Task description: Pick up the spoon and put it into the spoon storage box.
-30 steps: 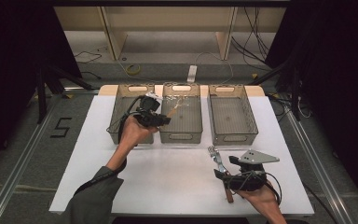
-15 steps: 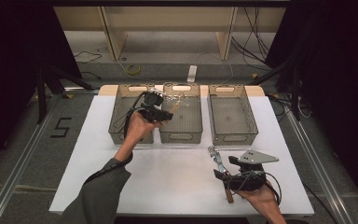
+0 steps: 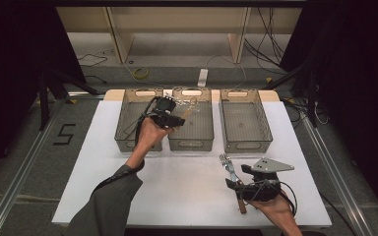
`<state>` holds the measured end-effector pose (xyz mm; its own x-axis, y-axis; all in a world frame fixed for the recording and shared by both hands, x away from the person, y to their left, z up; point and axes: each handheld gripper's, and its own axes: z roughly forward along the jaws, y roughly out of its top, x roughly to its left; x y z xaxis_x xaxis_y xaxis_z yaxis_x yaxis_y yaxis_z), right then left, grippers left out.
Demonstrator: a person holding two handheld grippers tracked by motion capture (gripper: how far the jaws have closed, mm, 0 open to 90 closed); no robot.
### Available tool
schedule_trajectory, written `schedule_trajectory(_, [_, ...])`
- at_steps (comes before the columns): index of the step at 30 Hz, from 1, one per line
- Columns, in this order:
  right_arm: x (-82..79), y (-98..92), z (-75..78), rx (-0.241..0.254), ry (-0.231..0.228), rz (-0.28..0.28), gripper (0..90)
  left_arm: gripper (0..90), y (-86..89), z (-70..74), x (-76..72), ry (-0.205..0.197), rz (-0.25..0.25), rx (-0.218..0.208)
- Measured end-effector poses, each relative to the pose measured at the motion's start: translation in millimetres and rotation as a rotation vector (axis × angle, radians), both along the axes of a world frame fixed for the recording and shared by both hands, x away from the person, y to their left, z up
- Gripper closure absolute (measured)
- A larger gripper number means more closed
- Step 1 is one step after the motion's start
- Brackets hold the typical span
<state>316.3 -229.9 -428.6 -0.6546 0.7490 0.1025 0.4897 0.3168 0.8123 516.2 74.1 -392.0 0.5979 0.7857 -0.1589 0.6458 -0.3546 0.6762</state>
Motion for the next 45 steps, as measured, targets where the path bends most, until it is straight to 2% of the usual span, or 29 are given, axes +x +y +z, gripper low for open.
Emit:
schedule_trajectory(2, [0.0, 0.3, 0.0, 0.001, -0.001, 0.002, 24.7, 73.9, -1.5, -2.2, 0.8, 0.004, 0.004, -0.011])
schedule_trajectory(16, [0.2, 0.5, -0.4, 0.002, 0.001, 0.008, 24.6, 73.4, -10.3, -10.8, 5.4, 0.029, 0.005, 0.003])
schedule_trajectory(20, [0.2, 0.8, -0.6, 0.002, 0.003, 0.010, 24.6, 71.5, -13.3, -13.6, 6.4, 0.030, 0.004, 0.020])
schedule_trajectory(23, [0.1, 0.5, -0.3, 0.003, 0.000, 0.009, 24.6, 60.1, -12.7, -12.8, 7.7, 0.032, 0.014, -0.011])
schedule_trajectory(29, [0.1, 0.4, -0.3, 0.003, 0.000, 0.008, 24.6, 41.0, -11.9, -8.0, 4.1, 0.037, 0.003, -0.015])
schedule_trajectory(37, [0.4, 0.6, -0.9, -0.005, 0.009, 0.005, 24.7, 28.7, -0.2, 1.4, -12.1, 0.030, -0.023, -0.063])
schedule_trajectory(45, [0.7, 0.9, -1.3, -0.013, 0.010, 0.004, 24.7, 21.9, 11.8, 8.7, -35.9, -0.007, -0.036, -0.091])
